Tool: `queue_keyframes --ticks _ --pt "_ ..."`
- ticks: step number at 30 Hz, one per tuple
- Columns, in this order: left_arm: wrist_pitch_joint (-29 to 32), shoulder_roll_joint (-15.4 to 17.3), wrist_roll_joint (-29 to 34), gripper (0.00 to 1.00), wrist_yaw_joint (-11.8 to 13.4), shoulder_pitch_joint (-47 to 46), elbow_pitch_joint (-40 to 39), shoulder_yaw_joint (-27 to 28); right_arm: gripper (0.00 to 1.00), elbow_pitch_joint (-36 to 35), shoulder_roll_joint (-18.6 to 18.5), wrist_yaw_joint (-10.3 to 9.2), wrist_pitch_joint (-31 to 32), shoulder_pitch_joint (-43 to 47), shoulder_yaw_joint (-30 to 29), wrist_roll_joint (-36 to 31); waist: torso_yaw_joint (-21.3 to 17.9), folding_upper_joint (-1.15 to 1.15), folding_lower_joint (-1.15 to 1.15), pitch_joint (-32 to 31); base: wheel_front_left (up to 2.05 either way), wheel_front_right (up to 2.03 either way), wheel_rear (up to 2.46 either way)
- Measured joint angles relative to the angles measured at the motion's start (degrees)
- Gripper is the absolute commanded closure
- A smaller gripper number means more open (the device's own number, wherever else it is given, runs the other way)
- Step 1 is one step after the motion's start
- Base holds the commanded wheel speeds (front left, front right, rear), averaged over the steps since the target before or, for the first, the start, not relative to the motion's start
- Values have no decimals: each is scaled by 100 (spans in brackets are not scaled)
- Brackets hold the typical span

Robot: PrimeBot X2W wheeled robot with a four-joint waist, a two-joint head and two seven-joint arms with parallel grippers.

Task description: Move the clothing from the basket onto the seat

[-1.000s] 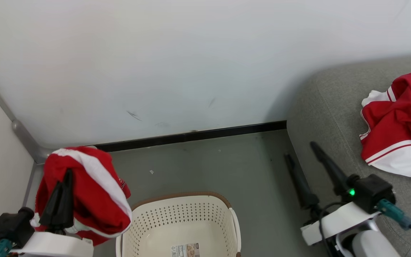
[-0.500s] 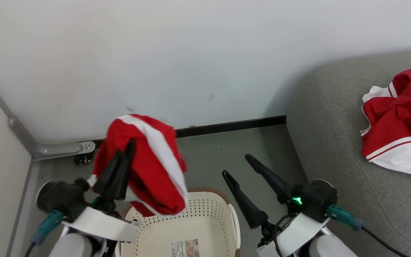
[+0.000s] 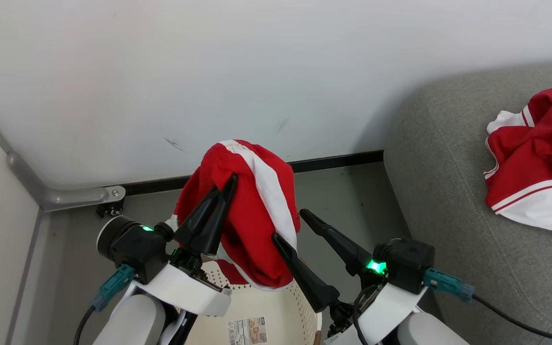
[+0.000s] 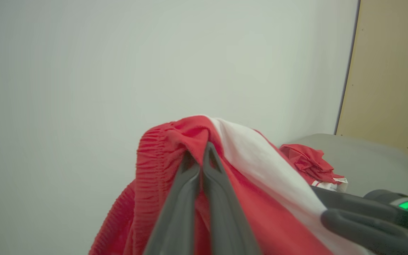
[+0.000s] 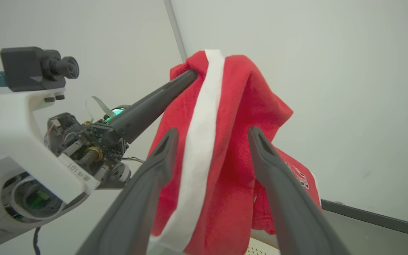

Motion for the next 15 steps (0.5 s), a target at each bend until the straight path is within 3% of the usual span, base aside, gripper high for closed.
queue_keyframes --ticks 7,8,9,15 --pt "0 -58 37 100 -11 -147 9 -152 0 157 -49 0 1 -37 180 133 2 0 0 5 0 0 0" --pt "0 -64 37 100 -22 -151 10 -176 32 193 -84 0 0 -92 197 131 4 0 0 5 0 0 0" --pt "0 -70 37 100 -22 -157 14 -192 99 202 -116 0 0 -140 193 130 7 0 0 5 0 0 0" --pt "0 -96 37 100 -23 -222 97 -226 100 232 -183 0 0 -255 203 116 29 0 0 0 0 0 0"
